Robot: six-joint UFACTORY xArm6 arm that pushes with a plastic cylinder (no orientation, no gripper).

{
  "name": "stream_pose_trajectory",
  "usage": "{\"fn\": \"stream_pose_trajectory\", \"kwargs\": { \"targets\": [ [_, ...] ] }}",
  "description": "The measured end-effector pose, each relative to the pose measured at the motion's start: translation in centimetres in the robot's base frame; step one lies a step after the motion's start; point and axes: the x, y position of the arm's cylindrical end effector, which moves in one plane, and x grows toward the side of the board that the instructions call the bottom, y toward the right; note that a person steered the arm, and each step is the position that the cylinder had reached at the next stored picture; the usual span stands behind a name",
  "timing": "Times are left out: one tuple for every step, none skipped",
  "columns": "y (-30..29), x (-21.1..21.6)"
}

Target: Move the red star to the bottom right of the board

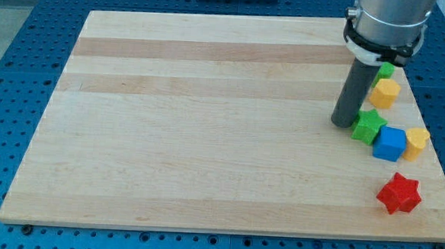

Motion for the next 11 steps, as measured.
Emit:
{"fn": "stream_pose_trajectory", "kwargs": {
  "targets": [
    [-0.1,0.9],
    [-1.2,0.9],
    [-2.9,1.1],
    [-3.4,2.5],
    [-3.4,4.5],
    [-3.5,6.2],
    [-3.8,6.8],
    [-3.8,7.2],
    [-3.8,7.2],
    [-3.6,7.2],
    [-3.2,7.3]
  ]
}}
